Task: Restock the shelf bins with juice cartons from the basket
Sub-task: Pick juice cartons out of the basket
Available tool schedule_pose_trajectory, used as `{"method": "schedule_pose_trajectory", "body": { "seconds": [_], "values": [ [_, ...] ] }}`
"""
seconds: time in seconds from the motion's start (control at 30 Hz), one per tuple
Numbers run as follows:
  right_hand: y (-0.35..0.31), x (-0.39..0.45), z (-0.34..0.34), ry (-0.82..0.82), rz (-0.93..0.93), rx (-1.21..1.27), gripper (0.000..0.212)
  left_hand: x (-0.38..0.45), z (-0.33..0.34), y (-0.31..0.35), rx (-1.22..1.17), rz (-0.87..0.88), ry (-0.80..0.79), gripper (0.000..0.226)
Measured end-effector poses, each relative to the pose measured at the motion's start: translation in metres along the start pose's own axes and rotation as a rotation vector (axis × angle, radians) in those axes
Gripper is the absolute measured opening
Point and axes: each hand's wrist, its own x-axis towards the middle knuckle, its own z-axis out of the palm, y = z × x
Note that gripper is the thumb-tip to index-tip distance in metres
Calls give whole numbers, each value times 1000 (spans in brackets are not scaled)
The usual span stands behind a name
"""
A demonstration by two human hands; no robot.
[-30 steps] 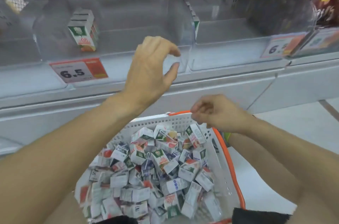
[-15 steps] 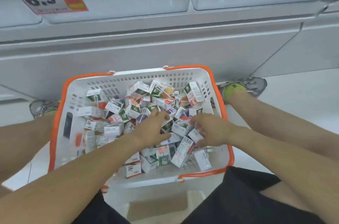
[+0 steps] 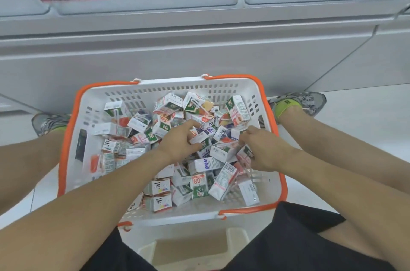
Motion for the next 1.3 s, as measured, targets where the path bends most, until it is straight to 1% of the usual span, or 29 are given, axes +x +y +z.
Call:
{"method": "schedule_pose_trajectory", "body": {
  "seconds": [0.1, 0.2, 0.27, 0.33, 0.4, 0.5, 0.57, 0.67, 0.73, 0.77, 0.83, 0.93, 1.07, 1.13, 1.2, 1.23, 1.3],
  "values": [
    [-2, 2, -9, -1, 87, 145, 59, 3, -15, 0, -35, 3, 23, 45],
    [-3, 3, -45, 3, 198, 273, 63, 9, -43, 10, -2, 24, 32, 45],
    [-3, 0, -77, -58, 260, 284, 51, 11, -69, 24, 3, 34, 37, 50],
    [1, -3, -101, -61, 269, 411, 38, 12, -98, 40, -2, 49, 27, 53],
    [0, -8, -119, -18, 258, 598, 34, 11, -122, 54, -20, 55, -27, 52],
    [-4, -13, -139, 101, 210, 847, 36, 1, -154, 73, -123, 56, -174, 45],
    [-10, -16, -154, 154, 152, 962, 35, -10, -173, 82, -39, 84, -241, 43],
    [-21, -20, -174, 192, 89, 1125, 47, -28, -194, 91, 281, 153, -269, 48],
    [-29, -25, -187, 209, 26, 1196, 53, -43, -202, 95, 442, 222, -249, 47],
    [-34, -28, -194, 229, -10, 1217, 52, -50, -204, 96, 457, 267, -220, 44],
    [-42, -34, -207, 279, -93, 1267, 50, -62, -207, 96, 399, 322, -136, 42],
    [-51, -42, -224, 409, -211, 1323, 47, -71, -218, 105, 293, 352, -36, 49],
    [-62, -42, -240, 544, -302, 1448, 46, -81, -231, 126, 174, 471, 132, 36],
    [-72, -38, -243, 585, -339, 1508, 38, -85, -233, 127, 96, 479, 161, 33],
    [-81, -34, -246, 603, -368, 1532, 27, -84, -235, 125, 25, 483, 185, 40],
    [-85, -32, -248, 607, -378, 1524, 24, -83, -238, 124, 7, 489, 202, 44],
    [-90, -29, -252, 606, -391, 1496, 25, -80, -243, 122, -33, 487, 214, 48]
  ]
}}
